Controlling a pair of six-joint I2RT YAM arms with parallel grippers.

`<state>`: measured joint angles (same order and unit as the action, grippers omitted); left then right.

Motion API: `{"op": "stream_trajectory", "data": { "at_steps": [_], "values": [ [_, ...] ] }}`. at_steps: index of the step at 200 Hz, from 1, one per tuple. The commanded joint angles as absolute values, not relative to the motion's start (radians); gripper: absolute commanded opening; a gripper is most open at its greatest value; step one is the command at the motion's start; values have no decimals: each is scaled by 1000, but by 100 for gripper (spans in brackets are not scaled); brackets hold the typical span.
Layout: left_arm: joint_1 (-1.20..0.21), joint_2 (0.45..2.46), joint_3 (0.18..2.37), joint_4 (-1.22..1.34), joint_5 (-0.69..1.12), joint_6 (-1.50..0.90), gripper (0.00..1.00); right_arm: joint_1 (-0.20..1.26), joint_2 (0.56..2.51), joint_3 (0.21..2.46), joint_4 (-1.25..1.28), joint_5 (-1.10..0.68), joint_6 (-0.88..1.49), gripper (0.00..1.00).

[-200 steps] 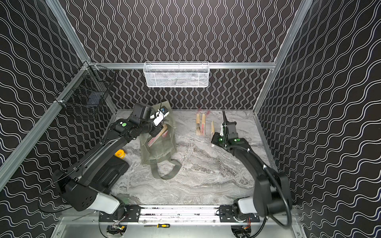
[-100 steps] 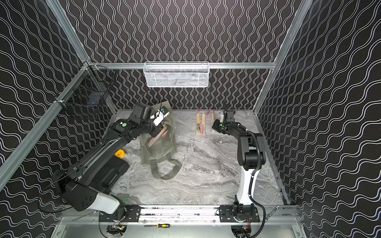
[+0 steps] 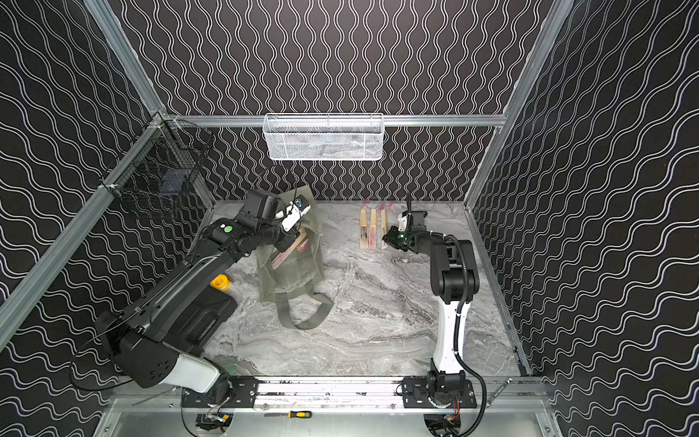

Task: Take out the folding fans from the tote bags
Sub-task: Place the folding fan at the center of the board.

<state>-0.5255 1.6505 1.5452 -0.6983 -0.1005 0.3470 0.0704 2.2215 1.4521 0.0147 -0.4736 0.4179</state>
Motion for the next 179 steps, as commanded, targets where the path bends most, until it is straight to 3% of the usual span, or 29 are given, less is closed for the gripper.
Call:
{"op": "stream_trajectory", "data": {
  "at_steps": [1, 70, 179],
  "values": [
    [-525, 1654, 1542, -656, -104, 353, 0, 71, 2248, 1472, -43, -486, 415, 2],
    [-526, 1654, 1542, -656, -103, 356, 0, 71, 2258, 1469, -39, -492, 411, 4],
    [-525, 1654, 1540, -656, -101, 356, 0, 71, 2144, 1453, -108, -364, 384, 37]
  ]
}}
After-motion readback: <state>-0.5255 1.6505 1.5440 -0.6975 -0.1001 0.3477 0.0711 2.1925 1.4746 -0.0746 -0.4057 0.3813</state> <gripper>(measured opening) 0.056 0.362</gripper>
